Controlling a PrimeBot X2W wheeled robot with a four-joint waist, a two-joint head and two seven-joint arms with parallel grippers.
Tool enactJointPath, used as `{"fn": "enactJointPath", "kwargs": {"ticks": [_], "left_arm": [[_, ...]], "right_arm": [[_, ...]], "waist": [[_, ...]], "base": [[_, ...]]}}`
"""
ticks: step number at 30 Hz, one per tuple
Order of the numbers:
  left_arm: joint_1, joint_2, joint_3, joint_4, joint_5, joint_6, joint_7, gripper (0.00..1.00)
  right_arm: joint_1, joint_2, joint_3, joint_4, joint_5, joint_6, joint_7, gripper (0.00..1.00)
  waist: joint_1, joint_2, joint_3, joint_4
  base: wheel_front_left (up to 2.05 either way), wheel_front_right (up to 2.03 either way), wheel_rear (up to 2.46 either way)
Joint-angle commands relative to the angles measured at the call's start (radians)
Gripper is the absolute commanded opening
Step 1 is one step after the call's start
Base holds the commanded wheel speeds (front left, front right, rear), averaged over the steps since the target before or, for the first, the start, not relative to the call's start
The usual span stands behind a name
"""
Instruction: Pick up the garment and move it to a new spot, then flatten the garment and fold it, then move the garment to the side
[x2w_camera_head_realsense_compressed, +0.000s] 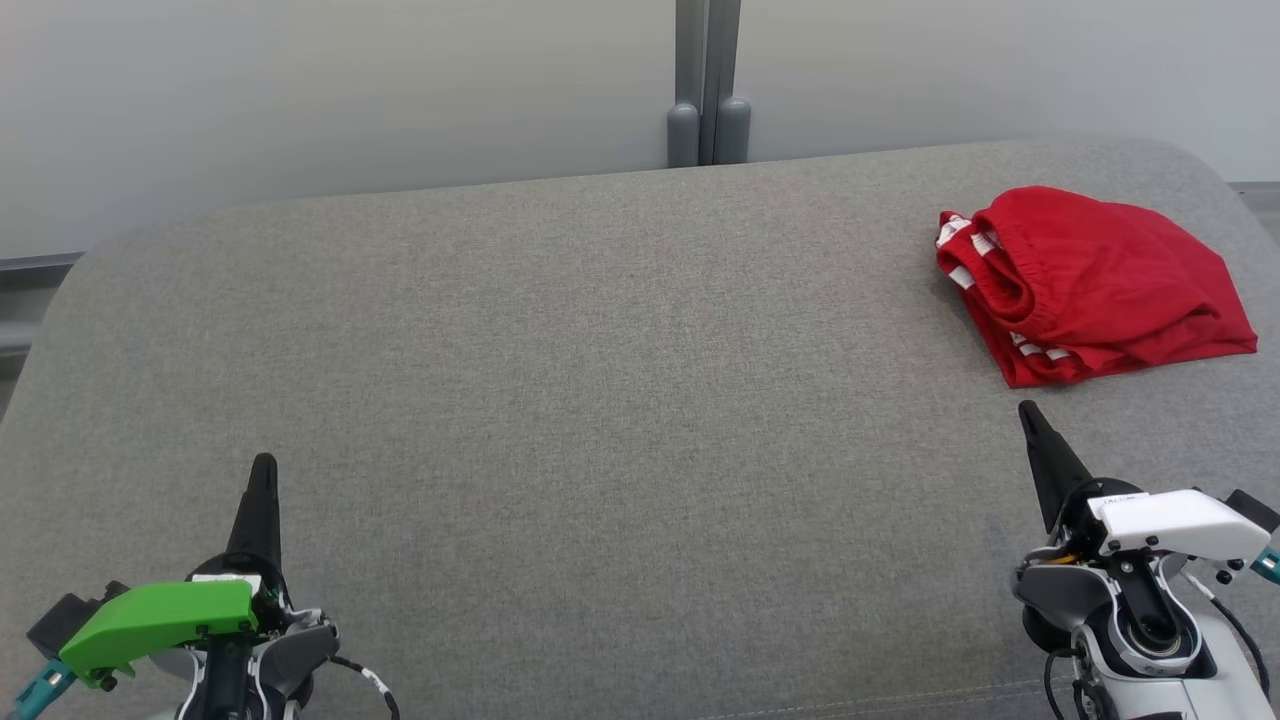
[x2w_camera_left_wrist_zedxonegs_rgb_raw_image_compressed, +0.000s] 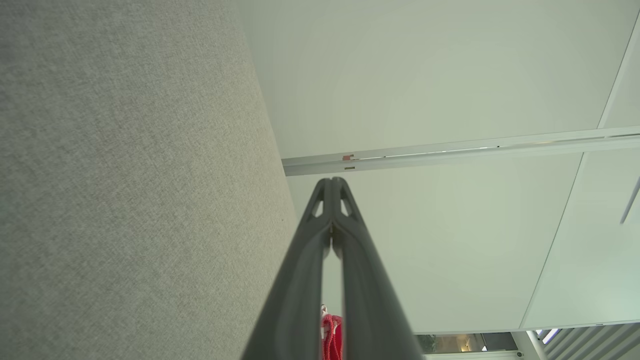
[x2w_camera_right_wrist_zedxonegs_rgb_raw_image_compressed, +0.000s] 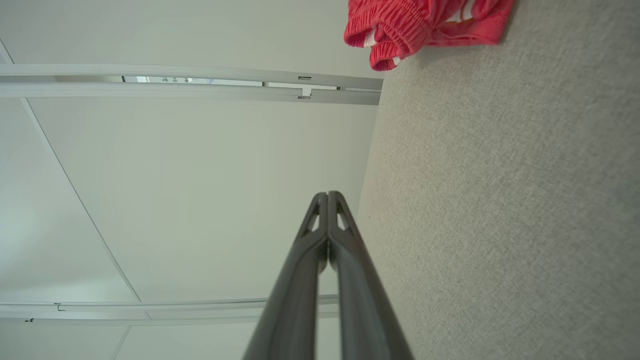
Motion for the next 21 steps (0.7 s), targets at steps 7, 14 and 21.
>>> {"fn": "enactJointPath", "kwargs": {"ticks": [7, 14, 21], "left_arm": [[-0.029, 0.000, 0.007, 0.005, -0.065, -0.010, 0.015, 0.00], [-0.030, 0.000, 0.008, 0.008, -0.087, -0.011, 0.020, 0.00], [-0.030, 0.000, 0.008, 0.008, -0.087, -0.011, 0.020, 0.00]], "right_arm": [[-0.018, -0.005, -0.008, 0.008, 0.062, 0.000, 0.019, 0.00], [-0.021, -0.005, -0.009, 0.012, 0.086, 0.000, 0.026, 0.00], [-0.020, -0.005, -0.009, 0.011, 0.086, 0.000, 0.026, 0.00]], "waist": [[-0.0001, 0.0000, 0.002, 0.000], [-0.0001, 0.0000, 0.003, 0.000], [-0.0001, 0.0000, 0.003, 0.000]], "base": [[0.00, 0.00, 0.00], [0.00, 0.00, 0.00], [0.00, 0.00, 0.00]]}}
